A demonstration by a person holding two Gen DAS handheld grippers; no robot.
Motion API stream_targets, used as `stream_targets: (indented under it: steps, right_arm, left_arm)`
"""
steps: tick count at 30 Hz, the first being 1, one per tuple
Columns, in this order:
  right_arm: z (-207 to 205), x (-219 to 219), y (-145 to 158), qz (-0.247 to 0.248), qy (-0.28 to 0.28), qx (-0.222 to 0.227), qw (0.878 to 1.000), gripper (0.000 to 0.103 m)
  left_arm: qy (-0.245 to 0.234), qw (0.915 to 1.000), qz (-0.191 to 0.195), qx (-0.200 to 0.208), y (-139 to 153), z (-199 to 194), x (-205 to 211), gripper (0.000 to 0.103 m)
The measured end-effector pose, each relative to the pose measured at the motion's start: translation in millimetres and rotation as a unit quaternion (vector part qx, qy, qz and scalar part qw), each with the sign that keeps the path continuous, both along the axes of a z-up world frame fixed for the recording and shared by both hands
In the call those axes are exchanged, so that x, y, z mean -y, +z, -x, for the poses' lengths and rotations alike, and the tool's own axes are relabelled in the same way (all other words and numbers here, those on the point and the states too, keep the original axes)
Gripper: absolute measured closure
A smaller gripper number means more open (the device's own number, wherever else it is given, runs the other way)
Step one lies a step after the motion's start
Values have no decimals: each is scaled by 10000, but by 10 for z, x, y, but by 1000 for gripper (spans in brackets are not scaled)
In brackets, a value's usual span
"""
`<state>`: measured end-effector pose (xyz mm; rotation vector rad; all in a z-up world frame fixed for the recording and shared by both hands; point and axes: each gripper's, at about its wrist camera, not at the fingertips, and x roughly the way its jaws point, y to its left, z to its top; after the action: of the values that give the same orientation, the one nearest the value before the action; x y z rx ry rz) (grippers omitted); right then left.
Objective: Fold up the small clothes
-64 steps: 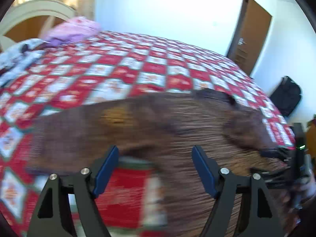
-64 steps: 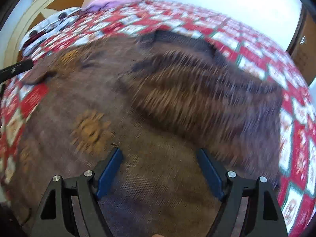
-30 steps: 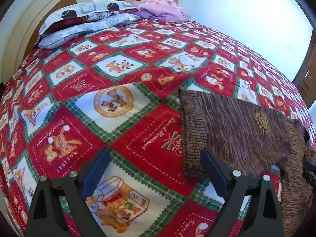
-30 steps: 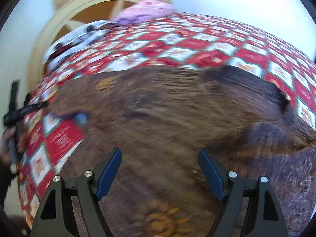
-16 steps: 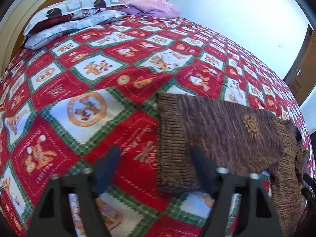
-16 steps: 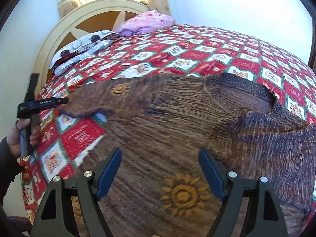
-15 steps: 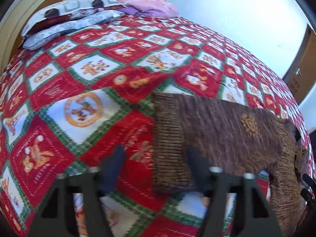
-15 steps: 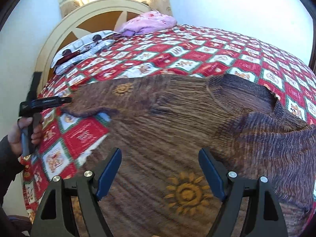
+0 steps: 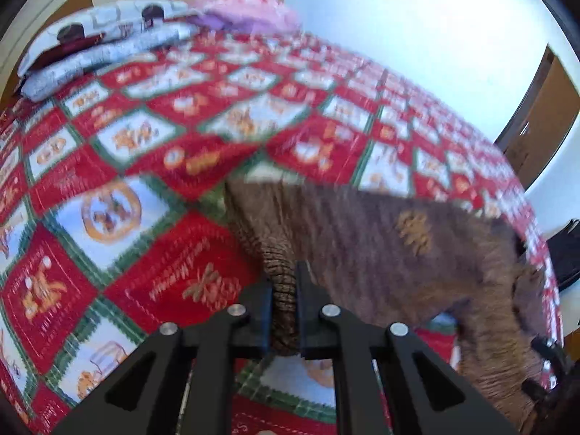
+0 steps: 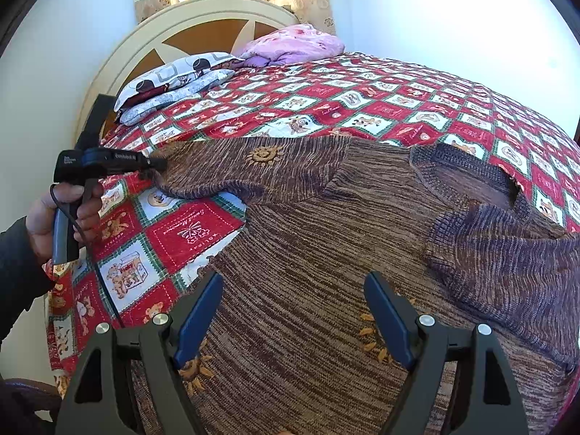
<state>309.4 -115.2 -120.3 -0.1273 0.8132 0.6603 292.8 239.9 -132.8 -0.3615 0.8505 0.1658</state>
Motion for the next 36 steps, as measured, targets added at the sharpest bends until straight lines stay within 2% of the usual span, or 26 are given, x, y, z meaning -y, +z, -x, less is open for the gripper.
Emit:
stream_targets:
  steps: [7, 10, 23, 36]
  right_arm:
    - [-13, 225, 47, -245, -350, -25, 9991, 22]
    - [-9, 381, 88, -399, -539, -40, 9977, 22]
    - [20, 1245, 205, -873, -1480, -19, 9851, 22]
    - [96, 1746, 52, -925, -1779, -189, 9795, 22]
  left_arm:
    - [-245, 9988, -17, 423, 373, -79, 217, 92]
    - [-425, 9972, 137, 602, 507, -146, 372, 92]
    - [-1203, 9853, 392, 1149, 1024, -505, 1366, 93]
    - [-1689, 9767, 540, 1206, 1158, -743, 2235, 93]
